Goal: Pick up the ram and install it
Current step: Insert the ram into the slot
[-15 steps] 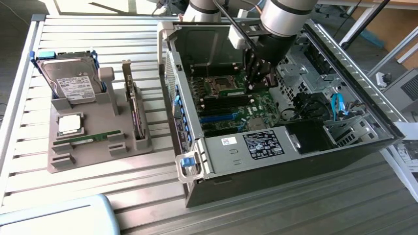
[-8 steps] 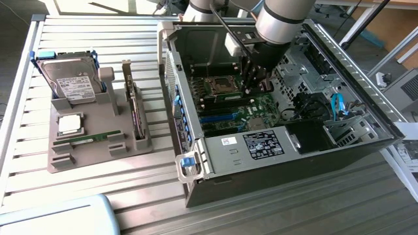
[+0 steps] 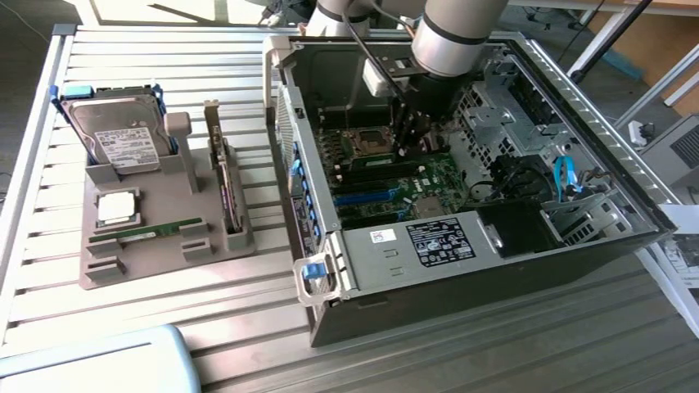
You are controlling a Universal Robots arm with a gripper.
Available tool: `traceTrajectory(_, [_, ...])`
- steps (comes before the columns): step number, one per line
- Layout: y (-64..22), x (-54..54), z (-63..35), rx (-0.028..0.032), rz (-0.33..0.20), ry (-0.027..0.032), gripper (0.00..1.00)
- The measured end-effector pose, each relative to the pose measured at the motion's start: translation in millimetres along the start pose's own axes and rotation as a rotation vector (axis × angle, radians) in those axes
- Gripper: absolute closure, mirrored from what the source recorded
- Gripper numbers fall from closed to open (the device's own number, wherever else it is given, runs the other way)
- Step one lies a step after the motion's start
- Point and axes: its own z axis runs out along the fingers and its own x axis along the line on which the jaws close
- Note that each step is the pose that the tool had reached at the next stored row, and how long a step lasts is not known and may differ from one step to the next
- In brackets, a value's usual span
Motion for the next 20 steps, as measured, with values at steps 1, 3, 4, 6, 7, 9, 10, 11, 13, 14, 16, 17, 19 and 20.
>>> traceTrajectory(1, [-0.1,-1.1,2.3,0.0001,0.001,-0.0003,0.86])
traceTrajectory(3, [-0.2,-1.4,5.8,0.0000,0.013,0.0000,0.86])
traceTrajectory(4, [-0.1,-1.4,7.5,0.0001,0.019,0.0001,0.86])
traceTrajectory(6, [-0.1,-1.5,11.2,0.0002,0.025,0.0000,0.86])
traceTrajectory(7, [-0.1,-1.5,13.6,0.0002,0.025,0.0001,0.86])
traceTrajectory(9, [-0.1,-1.5,16.1,0.0002,0.025,-0.0001,0.86])
traceTrajectory(10, [-0.1,-1.4,16.3,0.0001,0.025,0.0008,0.86])
traceTrajectory(11, [0.0,-1.4,16.3,0.0000,0.025,0.0009,0.86])
traceTrajectory(13, [0.5,-1.5,16.3,0.0001,0.025,0.0008,0.86])
traceTrajectory(14, [0.5,-1.5,16.5,0.0001,0.025,0.0023,0.86])
traceTrajectory(16, [0.5,-1.5,16.5,0.0000,0.027,0.0039,0.86])
traceTrajectory(17, [0.5,-1.5,16.5,-0.0001,0.030,0.0050,0.86])
traceTrajectory(19, [0.5,-1.5,16.5,-0.0002,0.032,0.0057,0.86])
traceTrajectory(20, [0.5,-1.5,16.5,-0.0002,0.034,0.0060,0.86])
